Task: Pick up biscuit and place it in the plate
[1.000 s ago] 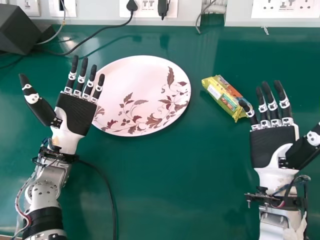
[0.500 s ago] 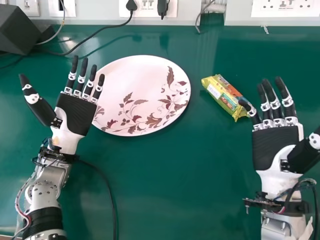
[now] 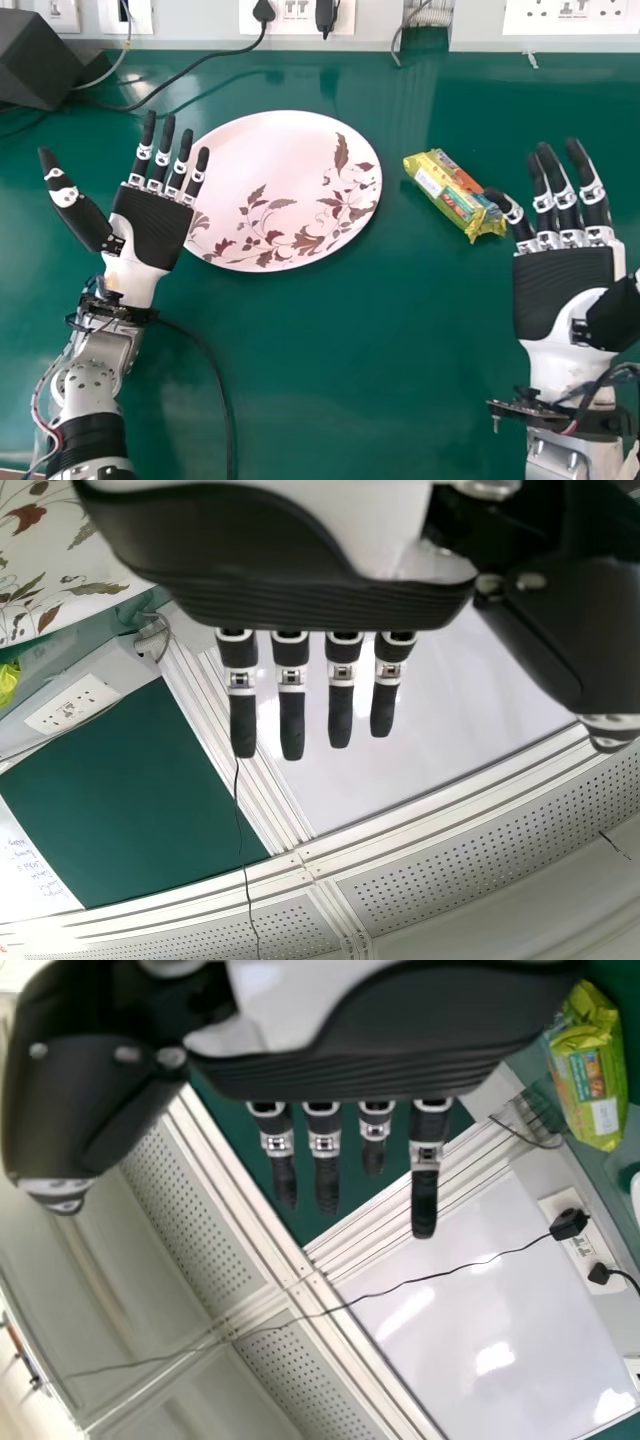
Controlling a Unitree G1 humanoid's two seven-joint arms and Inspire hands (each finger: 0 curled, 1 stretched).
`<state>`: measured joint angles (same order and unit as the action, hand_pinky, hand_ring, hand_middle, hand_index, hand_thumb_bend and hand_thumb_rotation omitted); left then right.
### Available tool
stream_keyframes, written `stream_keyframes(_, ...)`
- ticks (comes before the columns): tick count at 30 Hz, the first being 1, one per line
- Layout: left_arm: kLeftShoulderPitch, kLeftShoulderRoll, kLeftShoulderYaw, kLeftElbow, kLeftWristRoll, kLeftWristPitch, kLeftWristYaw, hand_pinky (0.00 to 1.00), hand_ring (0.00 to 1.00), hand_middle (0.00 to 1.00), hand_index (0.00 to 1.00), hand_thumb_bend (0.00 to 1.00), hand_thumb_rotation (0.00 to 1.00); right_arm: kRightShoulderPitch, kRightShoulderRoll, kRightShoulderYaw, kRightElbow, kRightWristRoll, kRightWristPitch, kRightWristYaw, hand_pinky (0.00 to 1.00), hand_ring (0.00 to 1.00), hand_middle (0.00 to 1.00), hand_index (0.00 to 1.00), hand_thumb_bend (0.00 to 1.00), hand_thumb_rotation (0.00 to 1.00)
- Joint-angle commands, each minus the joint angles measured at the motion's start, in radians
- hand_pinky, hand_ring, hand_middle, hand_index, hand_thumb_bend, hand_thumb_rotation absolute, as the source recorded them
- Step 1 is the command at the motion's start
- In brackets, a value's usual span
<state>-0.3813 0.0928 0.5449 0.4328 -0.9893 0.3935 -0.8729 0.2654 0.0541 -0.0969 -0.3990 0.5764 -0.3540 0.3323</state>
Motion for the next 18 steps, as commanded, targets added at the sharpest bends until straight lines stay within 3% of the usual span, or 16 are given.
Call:
stream_keyframes(1, 0.058, -0.022, -0.004, 0.053, 0.008, 0.009, -0.007, 0.76, 0.82, 0.89, 0.91, 1.00, 0.71, 0.018, 0.013, 0.006, -0.027, -0.018, -0.016, -0.008, 0.65, 0.79, 0.88, 0.89, 0.95, 0.28)
stream_keyframes(18, 0.062, -0.028, -0.005, 0.046, 0.006, 0.010, -0.004, 0.80, 0.83, 0.89, 0.91, 1.00, 0.70, 0.028, -0.023, 0.008, -0.110, -0.184, -0.030, -0.069, 0.65, 0.79, 0.87, 0.89, 0.95, 0.27)
